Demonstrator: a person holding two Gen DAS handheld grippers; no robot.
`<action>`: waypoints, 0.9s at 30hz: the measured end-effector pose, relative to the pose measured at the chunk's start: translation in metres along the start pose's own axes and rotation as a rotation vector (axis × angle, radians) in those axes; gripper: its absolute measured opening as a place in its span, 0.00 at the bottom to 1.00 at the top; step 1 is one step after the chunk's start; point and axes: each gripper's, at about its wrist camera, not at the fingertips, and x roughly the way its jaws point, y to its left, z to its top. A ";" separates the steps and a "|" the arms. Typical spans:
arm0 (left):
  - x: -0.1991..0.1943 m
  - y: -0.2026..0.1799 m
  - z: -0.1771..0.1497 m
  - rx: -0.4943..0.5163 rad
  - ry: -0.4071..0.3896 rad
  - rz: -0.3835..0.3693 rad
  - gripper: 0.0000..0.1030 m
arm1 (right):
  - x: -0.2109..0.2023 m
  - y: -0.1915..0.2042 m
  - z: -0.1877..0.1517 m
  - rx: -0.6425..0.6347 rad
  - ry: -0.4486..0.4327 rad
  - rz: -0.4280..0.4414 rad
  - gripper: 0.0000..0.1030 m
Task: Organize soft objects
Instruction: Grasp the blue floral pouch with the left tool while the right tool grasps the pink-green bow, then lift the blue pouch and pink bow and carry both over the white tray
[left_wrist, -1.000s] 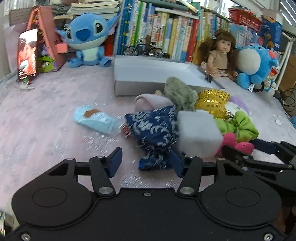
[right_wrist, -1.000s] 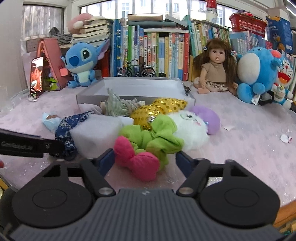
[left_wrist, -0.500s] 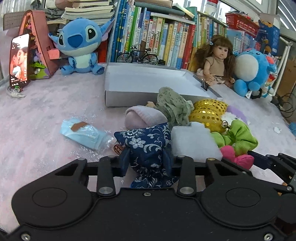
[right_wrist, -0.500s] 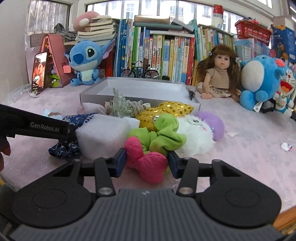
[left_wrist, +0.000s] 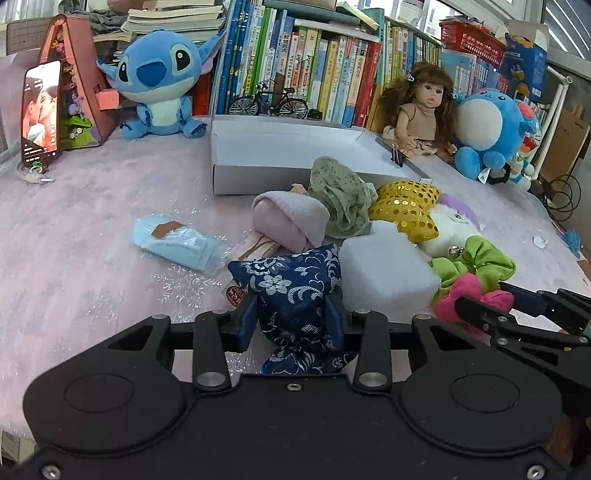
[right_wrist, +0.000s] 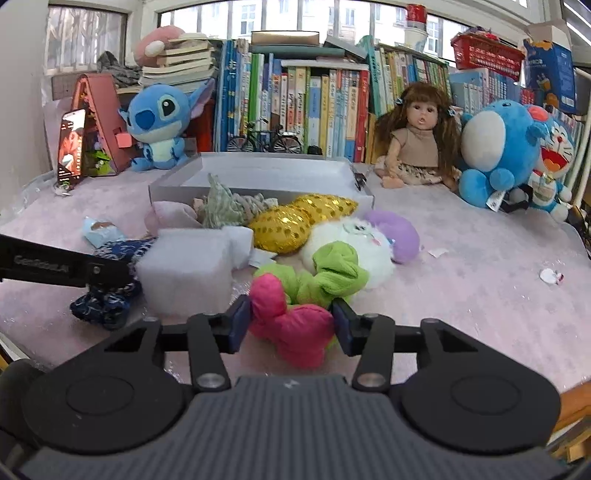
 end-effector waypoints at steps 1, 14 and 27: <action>-0.001 -0.001 -0.001 0.002 -0.004 0.002 0.41 | 0.000 -0.001 -0.001 0.003 0.002 -0.004 0.68; 0.019 -0.015 0.000 0.054 -0.027 0.062 0.59 | 0.004 0.010 0.002 -0.130 -0.060 -0.086 0.86; 0.026 -0.010 -0.007 0.007 0.003 0.019 0.53 | 0.027 0.012 0.001 -0.130 -0.013 -0.029 0.67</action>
